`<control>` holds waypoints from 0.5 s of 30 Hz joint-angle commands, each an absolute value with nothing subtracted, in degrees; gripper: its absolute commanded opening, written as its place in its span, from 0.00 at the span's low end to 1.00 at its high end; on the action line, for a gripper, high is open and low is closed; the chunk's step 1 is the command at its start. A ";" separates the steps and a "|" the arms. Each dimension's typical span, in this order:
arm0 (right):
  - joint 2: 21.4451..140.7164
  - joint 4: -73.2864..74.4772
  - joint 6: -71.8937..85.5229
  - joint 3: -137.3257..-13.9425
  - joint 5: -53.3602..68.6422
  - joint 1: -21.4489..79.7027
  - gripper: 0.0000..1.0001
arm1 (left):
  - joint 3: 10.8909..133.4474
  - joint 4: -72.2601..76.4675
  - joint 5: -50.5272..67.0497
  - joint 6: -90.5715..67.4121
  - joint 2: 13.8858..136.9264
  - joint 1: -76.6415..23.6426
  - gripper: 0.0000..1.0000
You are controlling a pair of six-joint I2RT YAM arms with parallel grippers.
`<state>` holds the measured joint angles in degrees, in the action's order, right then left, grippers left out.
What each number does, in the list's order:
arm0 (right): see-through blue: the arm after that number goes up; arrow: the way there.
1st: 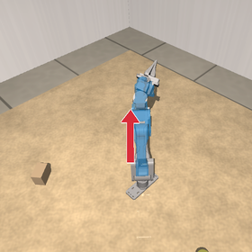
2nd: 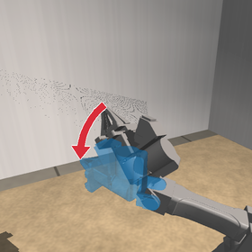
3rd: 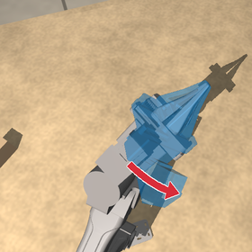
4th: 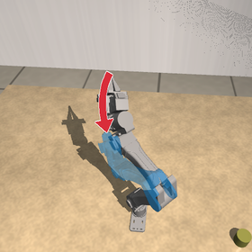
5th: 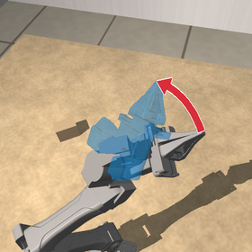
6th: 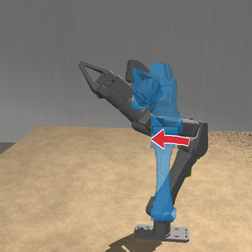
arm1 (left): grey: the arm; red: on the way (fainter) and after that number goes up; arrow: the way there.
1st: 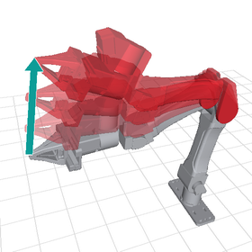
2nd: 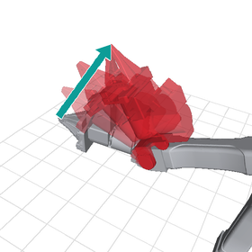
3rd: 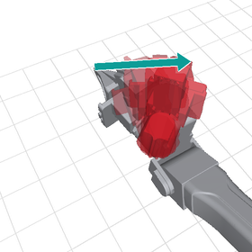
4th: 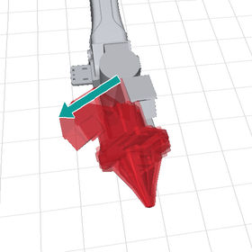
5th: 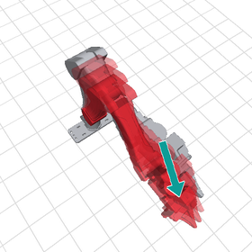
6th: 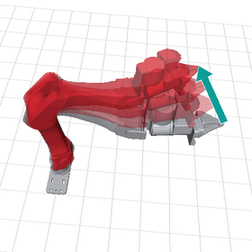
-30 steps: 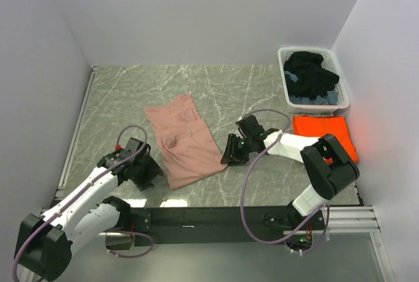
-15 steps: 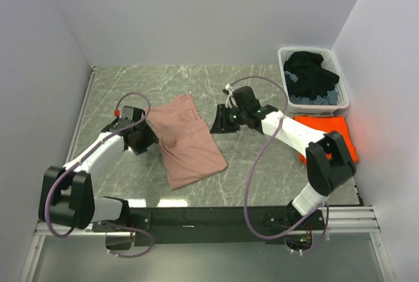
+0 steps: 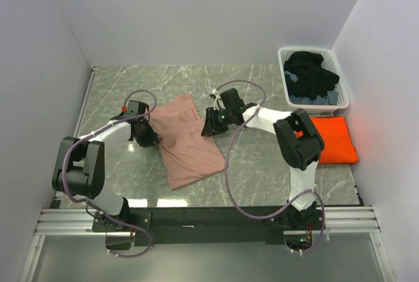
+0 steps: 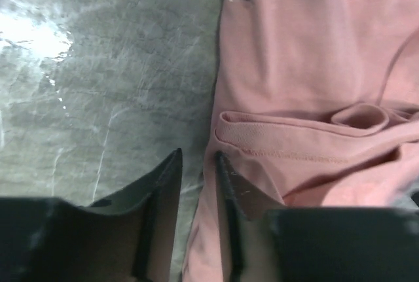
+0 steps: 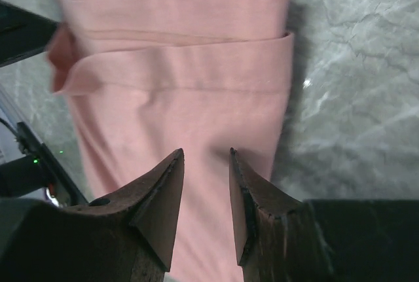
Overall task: Fold and stack the t-shirts
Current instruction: Fold the tshirt
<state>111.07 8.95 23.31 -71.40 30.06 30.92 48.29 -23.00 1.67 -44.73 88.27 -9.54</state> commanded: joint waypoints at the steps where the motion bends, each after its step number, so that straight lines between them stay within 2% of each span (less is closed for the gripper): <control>1: 114.60 6.15 23.11 -75.06 32.34 30.76 0.41 | 50.36 -20.57 2.82 -45.17 89.38 -9.06 0.27; 2: 116.18 6.07 23.29 -75.23 32.26 30.76 0.41 | 50.19 -20.57 2.03 -45.35 89.73 -8.79 0.20; 6: 118.56 5.27 24.87 -74.88 31.03 30.32 0.40 | 49.31 -21.79 0.27 -46.66 89.74 -6.69 0.09; 13: 119.18 3.17 27.33 -72.25 29.27 28.83 0.38 | 48.86 -24.87 0.18 -46.94 87.63 -3.08 0.07; 15: 118.31 3.25 26.99 -71.81 29.79 28.74 0.38 | 50.01 -25.92 -1.15 -45.45 86.41 -3.16 0.11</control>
<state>117.78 4.69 27.09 -73.03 32.36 29.82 48.21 -24.10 0.43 -46.24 89.71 -3.27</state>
